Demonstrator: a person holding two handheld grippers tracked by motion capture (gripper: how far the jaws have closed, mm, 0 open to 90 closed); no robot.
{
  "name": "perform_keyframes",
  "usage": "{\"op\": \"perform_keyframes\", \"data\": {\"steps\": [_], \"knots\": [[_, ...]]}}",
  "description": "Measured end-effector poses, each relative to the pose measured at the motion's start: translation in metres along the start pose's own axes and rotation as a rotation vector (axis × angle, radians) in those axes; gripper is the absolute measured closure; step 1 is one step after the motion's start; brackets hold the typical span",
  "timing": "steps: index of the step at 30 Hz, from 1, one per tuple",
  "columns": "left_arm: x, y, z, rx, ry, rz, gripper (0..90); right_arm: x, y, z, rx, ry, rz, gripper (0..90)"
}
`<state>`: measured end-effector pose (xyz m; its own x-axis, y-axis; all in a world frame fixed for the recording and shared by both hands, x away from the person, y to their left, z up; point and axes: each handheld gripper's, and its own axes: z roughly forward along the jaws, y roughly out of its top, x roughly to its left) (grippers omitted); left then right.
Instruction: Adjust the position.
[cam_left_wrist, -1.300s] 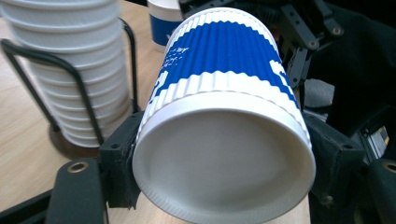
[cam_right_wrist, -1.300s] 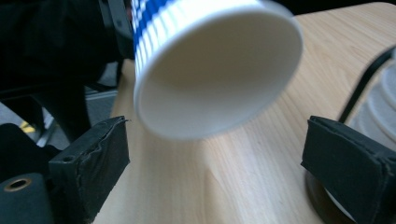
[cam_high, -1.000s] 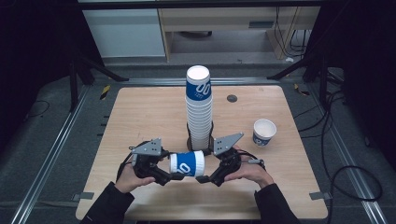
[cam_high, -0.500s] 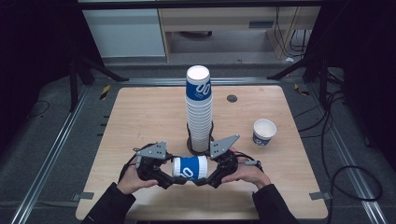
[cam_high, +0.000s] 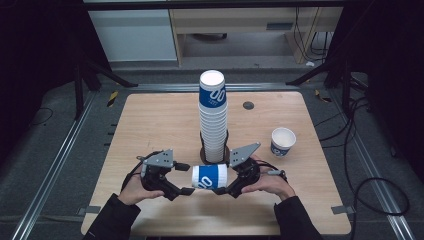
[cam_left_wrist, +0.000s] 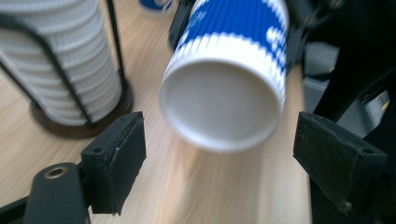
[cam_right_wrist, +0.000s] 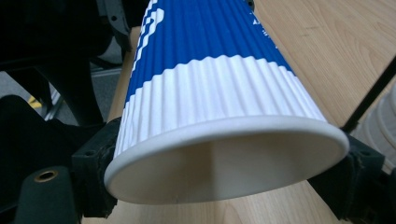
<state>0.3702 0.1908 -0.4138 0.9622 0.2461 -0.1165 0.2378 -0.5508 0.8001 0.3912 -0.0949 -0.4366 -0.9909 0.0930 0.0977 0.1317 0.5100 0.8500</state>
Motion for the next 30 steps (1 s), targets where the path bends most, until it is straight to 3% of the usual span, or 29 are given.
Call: {"op": "perform_keyframes", "data": {"steps": [8, 11, 23, 30], "knots": [[0.0, -0.005, 0.017, 0.147, 0.024, 0.043, 14.9, 0.0, -0.005, 0.009, 0.103, -0.03, -0.021, 15.8], [-0.002, -0.006, 0.022, 0.177, 0.029, 0.056, 14.9, 0.001, -0.005, 0.016, 0.141, -0.027, -0.032, 15.8], [-0.014, -0.002, 0.038, 0.223, 0.021, 0.099, 16.5, 0.007, -0.005, 0.032, 0.2, -0.003, -0.05, 15.8], [-0.014, -0.002, 0.04, 0.225, 0.011, 0.102, 24.5, 0.009, -0.004, 0.035, 0.203, 0.012, -0.061, 15.9]]}}
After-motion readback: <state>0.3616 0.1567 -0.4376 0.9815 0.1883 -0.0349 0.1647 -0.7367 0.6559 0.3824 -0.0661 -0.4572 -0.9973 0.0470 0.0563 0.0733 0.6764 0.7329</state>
